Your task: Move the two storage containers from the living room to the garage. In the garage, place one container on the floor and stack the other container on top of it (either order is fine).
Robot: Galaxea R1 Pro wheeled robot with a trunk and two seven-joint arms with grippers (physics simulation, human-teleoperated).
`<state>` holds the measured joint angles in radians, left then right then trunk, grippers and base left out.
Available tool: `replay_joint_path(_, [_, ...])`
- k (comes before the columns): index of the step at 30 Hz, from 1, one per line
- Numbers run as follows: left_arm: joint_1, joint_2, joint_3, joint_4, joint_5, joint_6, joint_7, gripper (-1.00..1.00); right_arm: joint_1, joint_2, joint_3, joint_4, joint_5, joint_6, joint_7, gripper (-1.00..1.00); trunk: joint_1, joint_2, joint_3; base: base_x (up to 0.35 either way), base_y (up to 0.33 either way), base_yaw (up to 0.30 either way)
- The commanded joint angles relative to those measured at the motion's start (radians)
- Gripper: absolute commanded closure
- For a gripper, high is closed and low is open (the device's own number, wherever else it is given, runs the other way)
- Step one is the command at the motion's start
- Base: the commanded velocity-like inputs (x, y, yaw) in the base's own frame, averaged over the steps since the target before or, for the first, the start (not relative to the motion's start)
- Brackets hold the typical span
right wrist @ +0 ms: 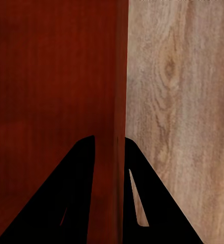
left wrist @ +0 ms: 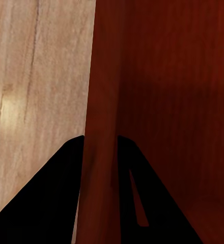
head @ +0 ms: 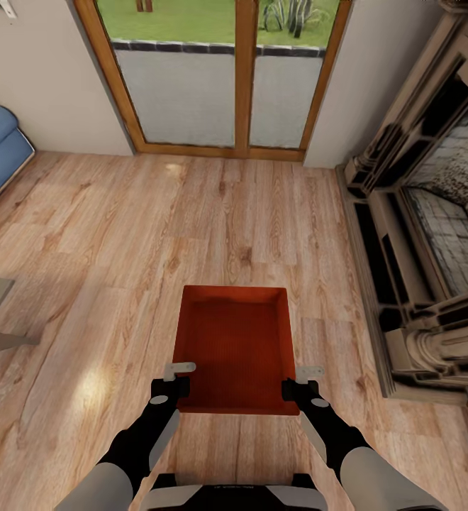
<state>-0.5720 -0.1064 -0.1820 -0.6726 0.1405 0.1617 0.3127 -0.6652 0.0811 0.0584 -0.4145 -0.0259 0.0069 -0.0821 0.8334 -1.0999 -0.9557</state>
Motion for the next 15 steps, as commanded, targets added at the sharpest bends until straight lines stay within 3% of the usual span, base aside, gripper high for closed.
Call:
replay_joint_path(1, [0.000,0.002,-0.004,-0.001,0.003,0.007,0.014,1.00,-0.001,-0.001,0.006,-0.001,0.000,0.001,-0.012,1.00,-0.004,0.007,0.003,0.000,0.000,0.000])
replay_joint_path(15, [0.000,0.002,-0.004,-0.001,0.003,0.007,0.014,1.00,-0.001,-0.001,0.006,-0.001,0.000,0.001,-0.012,1.00,-0.058,0.105,0.047,0.000,0.000,0.000])
